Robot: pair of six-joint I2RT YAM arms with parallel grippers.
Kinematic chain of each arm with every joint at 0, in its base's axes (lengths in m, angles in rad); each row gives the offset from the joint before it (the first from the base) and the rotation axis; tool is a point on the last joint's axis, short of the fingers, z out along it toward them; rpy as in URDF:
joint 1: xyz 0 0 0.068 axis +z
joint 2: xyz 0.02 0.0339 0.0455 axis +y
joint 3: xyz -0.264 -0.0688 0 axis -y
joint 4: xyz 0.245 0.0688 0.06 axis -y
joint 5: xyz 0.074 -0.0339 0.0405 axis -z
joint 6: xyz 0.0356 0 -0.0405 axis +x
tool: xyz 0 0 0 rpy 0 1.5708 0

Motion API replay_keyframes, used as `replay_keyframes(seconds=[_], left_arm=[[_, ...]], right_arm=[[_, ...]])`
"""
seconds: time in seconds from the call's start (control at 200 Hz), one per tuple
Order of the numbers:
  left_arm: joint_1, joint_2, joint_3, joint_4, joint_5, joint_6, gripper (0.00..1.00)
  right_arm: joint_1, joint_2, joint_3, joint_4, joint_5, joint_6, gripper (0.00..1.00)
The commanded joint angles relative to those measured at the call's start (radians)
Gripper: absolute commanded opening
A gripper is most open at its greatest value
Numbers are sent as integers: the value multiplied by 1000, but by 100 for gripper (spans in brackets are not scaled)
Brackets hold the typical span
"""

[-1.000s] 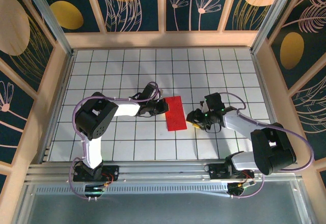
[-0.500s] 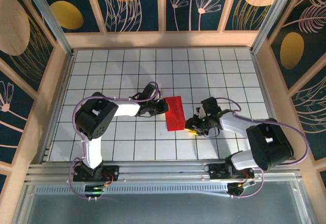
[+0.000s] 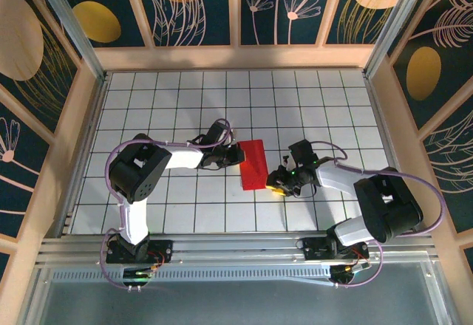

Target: Fold a paper plane with a square sheet of paper (fold left side to right side)

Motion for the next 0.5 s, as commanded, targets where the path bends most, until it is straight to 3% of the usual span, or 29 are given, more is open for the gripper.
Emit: replay_keyframes(seconds=[0.0,0.495], left_arm=[[-4,22,-30,-105,-29,22,0],[-4,12,-47,-105,-29,33,0]], right_arm=[[22,31,24,82,21,17,35],[17,50,52,109,47,28,35]])
